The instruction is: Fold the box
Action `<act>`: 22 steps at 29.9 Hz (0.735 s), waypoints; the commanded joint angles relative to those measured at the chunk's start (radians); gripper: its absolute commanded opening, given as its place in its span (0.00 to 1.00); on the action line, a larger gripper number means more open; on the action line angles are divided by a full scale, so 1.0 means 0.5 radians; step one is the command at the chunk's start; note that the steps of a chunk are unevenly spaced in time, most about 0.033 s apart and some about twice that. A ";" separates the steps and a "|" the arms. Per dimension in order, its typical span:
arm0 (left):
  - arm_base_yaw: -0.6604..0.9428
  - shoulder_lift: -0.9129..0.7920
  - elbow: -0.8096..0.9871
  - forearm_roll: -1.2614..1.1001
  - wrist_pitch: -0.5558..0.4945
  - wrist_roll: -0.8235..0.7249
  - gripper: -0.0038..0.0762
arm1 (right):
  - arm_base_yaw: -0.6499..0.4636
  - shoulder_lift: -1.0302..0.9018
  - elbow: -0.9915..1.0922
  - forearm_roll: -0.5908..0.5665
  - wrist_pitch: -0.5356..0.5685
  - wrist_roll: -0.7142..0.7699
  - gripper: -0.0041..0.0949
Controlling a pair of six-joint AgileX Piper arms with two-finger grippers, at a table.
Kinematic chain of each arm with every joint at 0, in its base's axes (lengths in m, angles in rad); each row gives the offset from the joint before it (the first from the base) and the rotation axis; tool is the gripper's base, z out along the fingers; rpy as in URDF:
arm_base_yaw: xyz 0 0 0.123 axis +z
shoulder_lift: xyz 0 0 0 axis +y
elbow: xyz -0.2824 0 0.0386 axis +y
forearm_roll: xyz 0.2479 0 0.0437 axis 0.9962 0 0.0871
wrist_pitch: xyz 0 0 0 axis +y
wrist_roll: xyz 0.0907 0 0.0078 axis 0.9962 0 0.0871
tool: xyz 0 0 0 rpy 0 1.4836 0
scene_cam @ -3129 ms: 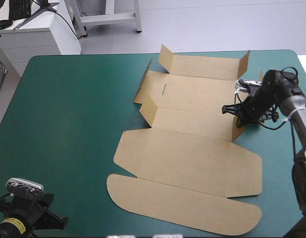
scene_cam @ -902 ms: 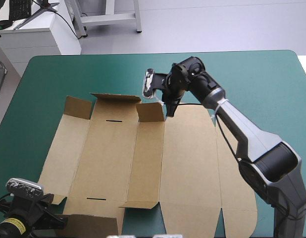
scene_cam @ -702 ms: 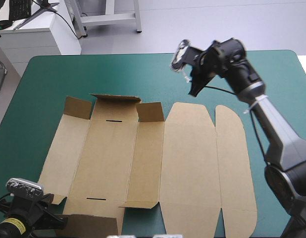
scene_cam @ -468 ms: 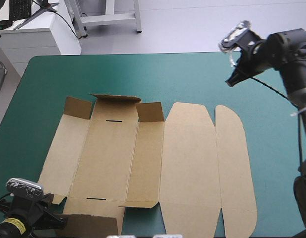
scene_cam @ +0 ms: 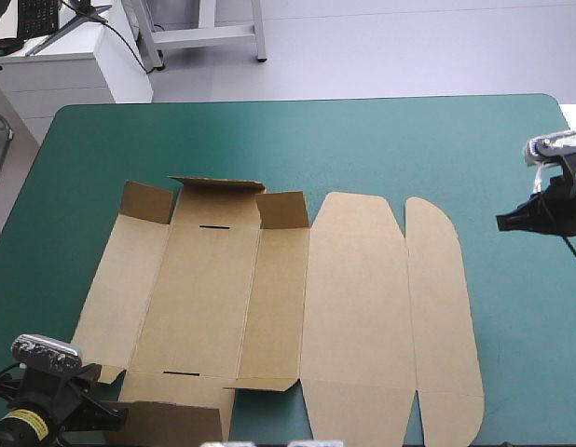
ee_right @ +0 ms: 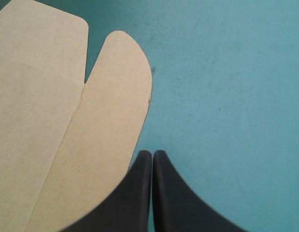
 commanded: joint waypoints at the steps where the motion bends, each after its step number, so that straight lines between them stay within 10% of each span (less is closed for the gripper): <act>1: -0.008 0.026 -0.051 0.006 -0.115 -0.002 0.04 | -0.018 -0.242 0.186 0.121 -0.150 0.024 0.03; 22: -0.008 0.026 -0.051 -0.016 -0.115 -0.082 0.04 | 0.570 -0.723 1.022 -0.207 -0.343 0.518 0.03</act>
